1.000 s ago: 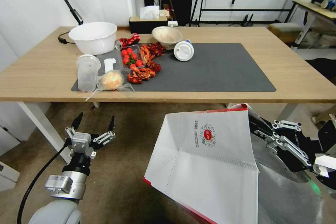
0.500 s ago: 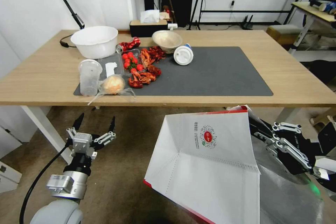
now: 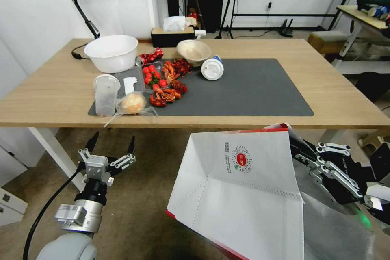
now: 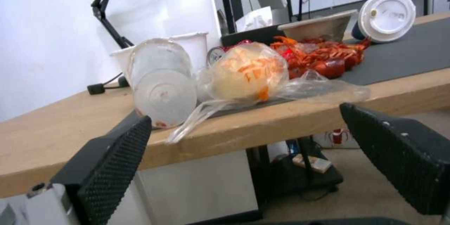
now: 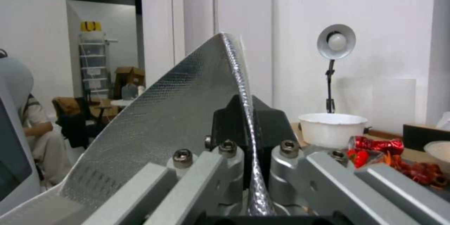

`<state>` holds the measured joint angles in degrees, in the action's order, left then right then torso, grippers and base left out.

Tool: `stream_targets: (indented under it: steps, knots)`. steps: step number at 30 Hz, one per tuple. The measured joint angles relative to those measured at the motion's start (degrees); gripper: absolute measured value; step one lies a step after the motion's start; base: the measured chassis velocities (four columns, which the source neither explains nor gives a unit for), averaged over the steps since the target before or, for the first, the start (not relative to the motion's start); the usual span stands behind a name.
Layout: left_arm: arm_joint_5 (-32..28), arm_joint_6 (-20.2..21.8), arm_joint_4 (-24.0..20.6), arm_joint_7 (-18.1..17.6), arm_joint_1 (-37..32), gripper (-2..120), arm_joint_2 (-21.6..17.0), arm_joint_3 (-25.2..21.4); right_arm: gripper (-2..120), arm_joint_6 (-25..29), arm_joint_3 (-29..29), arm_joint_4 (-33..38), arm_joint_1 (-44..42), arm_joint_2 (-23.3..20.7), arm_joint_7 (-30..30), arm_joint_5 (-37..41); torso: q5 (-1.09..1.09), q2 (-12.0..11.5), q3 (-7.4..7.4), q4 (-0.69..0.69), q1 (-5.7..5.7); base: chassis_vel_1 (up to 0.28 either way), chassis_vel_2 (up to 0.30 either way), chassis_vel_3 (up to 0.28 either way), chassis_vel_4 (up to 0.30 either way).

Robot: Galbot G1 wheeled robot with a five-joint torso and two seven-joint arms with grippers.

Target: Pick up the food delivery bag from the floor and place it on the table.

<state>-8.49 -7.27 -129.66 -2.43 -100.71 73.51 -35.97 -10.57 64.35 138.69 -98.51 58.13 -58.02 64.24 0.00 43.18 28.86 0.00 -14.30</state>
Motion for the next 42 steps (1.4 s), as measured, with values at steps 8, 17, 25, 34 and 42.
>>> stream_targets:
  steps: [8,17,25,34,42]
  knots:
    - [0.23,-0.21,0.03,0.05,0.04,100,0.09,0.29,0,0.01,0.14,0.35,-0.52,0.45,-0.12,-0.08,0.00,1.50,0.88,0.00,-0.62,0.000,0.000,0.000,0.000]
    - [0.23,-0.47,0.06,0.06,0.04,100,-0.15,0.29,0,0.01,0.51,0.69,-1.02,0.71,-0.16,-0.08,0.00,3.92,2.26,0.01,-1.67,0.000,0.000,0.000,0.000]
    - [0.27,-0.75,0.14,0.03,-0.08,100,-0.29,0.36,0,0.06,0.82,0.98,-1.43,0.90,-0.18,-0.12,0.00,6.11,3.52,0.00,-2.60,0.000,0.000,0.000,0.000]
    - [-0.23,-1.36,-0.22,0.01,-0.44,100,-0.38,0.66,0,0.13,0.78,1.16,-1.66,1.10,-0.25,-0.40,0.00,8.51,4.93,0.00,-3.58,0.000,0.000,0.000,0.000]
    - [-1.19,-3.23,-0.28,0.22,-0.48,100,-0.50,0.85,0,0.17,1.04,1.16,-1.87,1.11,-0.41,-0.46,0.00,10.45,6.05,0.00,-4.41,0.000,0.000,0.000,0.000]
